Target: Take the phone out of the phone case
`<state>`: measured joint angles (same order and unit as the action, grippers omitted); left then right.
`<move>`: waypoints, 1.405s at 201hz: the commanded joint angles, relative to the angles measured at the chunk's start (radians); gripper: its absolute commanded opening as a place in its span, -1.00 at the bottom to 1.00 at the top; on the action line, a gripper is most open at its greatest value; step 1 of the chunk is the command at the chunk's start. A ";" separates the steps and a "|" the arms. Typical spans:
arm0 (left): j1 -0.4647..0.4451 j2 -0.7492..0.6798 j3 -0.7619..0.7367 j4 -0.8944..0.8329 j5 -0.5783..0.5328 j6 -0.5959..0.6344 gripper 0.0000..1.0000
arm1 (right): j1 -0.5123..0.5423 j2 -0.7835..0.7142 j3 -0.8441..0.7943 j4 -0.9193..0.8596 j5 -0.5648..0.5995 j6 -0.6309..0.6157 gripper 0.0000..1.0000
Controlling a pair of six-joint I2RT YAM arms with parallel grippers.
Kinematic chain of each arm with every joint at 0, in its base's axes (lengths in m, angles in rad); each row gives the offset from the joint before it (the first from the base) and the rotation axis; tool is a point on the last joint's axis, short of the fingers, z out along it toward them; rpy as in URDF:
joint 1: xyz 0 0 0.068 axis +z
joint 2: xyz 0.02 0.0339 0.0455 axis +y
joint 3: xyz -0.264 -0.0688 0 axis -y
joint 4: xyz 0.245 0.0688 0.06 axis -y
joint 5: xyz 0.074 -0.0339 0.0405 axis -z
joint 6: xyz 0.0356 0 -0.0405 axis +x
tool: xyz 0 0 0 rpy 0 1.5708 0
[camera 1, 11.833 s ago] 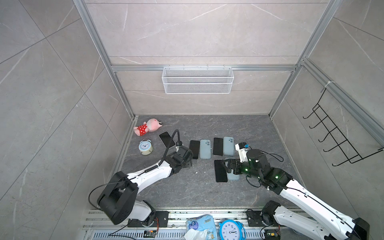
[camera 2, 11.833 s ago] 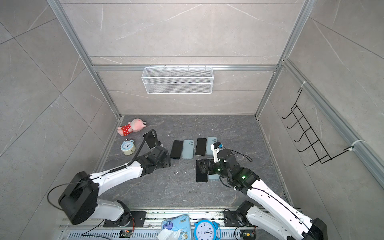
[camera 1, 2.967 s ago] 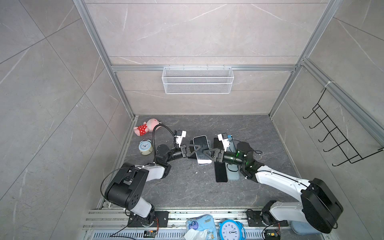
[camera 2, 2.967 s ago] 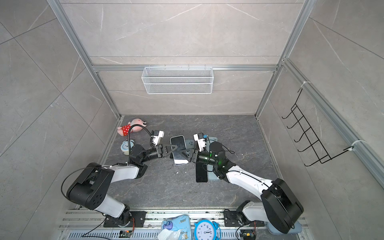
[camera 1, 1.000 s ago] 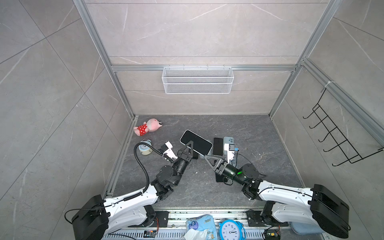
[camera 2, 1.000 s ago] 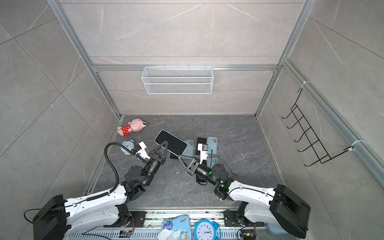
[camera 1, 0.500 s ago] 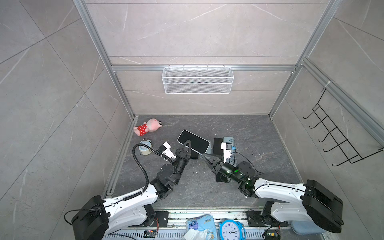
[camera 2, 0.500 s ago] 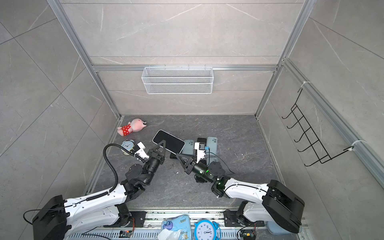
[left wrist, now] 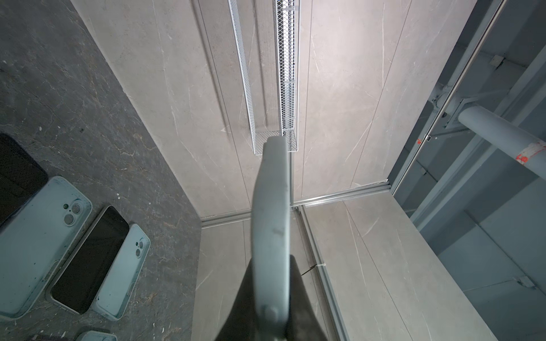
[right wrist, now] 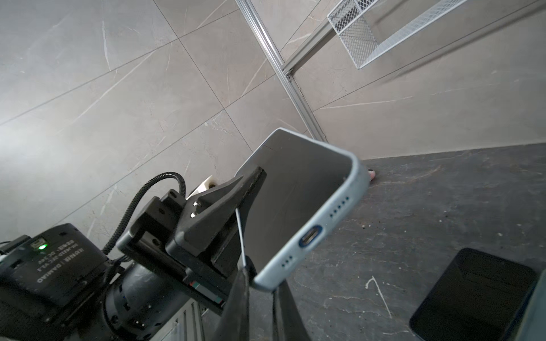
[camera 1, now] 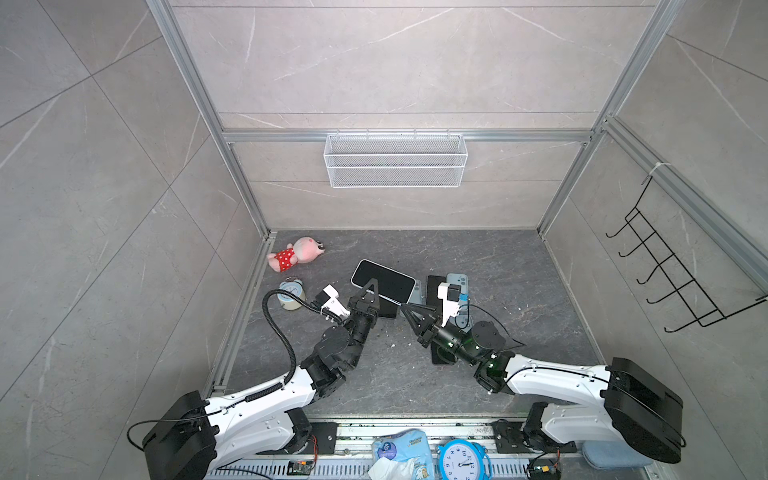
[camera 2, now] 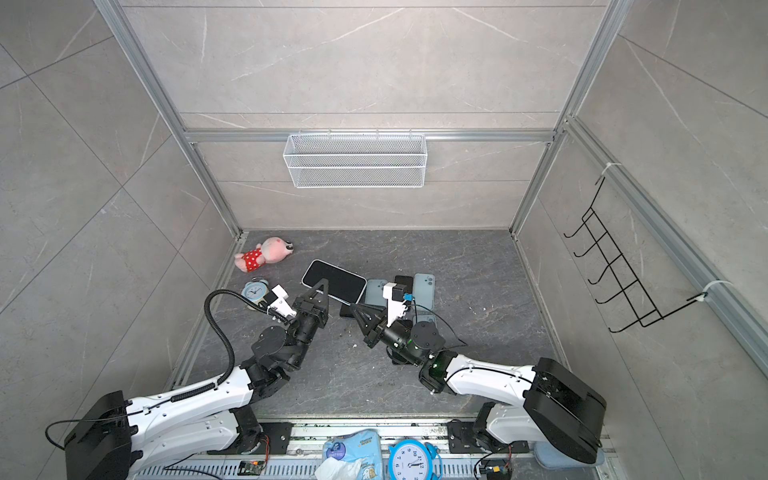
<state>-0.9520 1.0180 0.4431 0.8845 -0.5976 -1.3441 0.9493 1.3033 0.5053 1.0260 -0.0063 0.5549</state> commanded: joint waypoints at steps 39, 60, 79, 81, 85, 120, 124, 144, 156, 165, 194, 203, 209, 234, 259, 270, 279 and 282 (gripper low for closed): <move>-0.062 0.005 0.090 0.096 0.221 -0.033 -1.00 | 0.000 0.145 0.028 -0.216 0.171 -0.223 -1.00; -0.063 0.009 0.086 0.110 0.217 -0.023 -1.00 | 0.000 0.155 0.014 -0.190 0.200 -0.219 -1.00; -0.063 -0.019 0.058 0.098 0.187 -0.014 -1.00 | 0.000 0.072 -0.058 -0.138 0.207 -0.193 -1.00; -0.063 -0.023 0.055 0.097 0.185 -0.009 -1.00 | 0.000 0.061 -0.066 -0.139 0.207 -0.191 -1.00; -0.062 -0.034 0.051 0.092 0.180 0.000 -1.00 | 0.000 0.033 -0.080 -0.144 0.205 -0.188 -0.93; -0.062 -0.105 0.033 0.041 0.144 0.060 -1.00 | 0.000 -0.176 -0.178 -0.155 0.098 -0.132 0.09; -0.061 -0.108 0.027 0.049 0.139 0.063 -1.00 | 0.000 -0.195 -0.183 -0.155 0.074 -0.120 0.14; -0.061 -0.108 0.013 0.071 0.130 0.080 -1.00 | 0.000 -0.248 -0.198 -0.109 -0.027 -0.030 0.32; -0.061 -0.098 0.007 0.093 0.130 0.085 -1.00 | 0.001 -0.251 -0.190 -0.074 -0.092 0.024 0.40; -0.061 -0.089 0.001 0.124 0.130 0.093 -1.00 | 0.002 -0.251 -0.186 -0.040 -0.129 0.063 0.54; -0.062 -0.088 0.000 0.135 0.129 0.109 -1.00 | 0.003 -0.251 -0.184 0.037 -0.175 0.154 0.57; -0.061 -0.083 0.001 0.146 0.130 0.112 -1.00 | 0.004 -0.242 -0.175 0.045 -0.185 0.173 0.58; -0.061 -0.079 0.001 0.156 0.130 0.115 -1.00 | 0.005 -0.235 -0.168 0.051 -0.189 0.182 0.57; -0.062 -0.057 0.002 0.180 0.130 0.113 -1.00 | 0.005 -0.203 -0.144 0.070 -0.183 0.202 0.54; -0.062 -0.042 -0.004 0.202 0.130 0.108 -1.00 | 0.004 -0.181 -0.132 0.096 -0.172 0.221 0.46; -0.063 -0.039 -0.004 0.203 0.129 0.108 -1.00 | 0.005 -0.176 -0.127 0.103 -0.167 0.229 0.41; -0.063 -0.038 -0.003 0.208 0.132 0.110 -1.00 | 0.003 -0.173 -0.126 0.107 -0.159 0.233 0.37; -0.062 -0.036 -0.003 0.211 0.132 0.111 -1.00 | 0.003 -0.174 -0.126 0.108 -0.154 0.234 0.36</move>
<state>-1.0145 0.9878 0.4274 0.9508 -0.4610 -1.2594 0.9489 1.1229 0.3447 1.0729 -0.1658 0.7532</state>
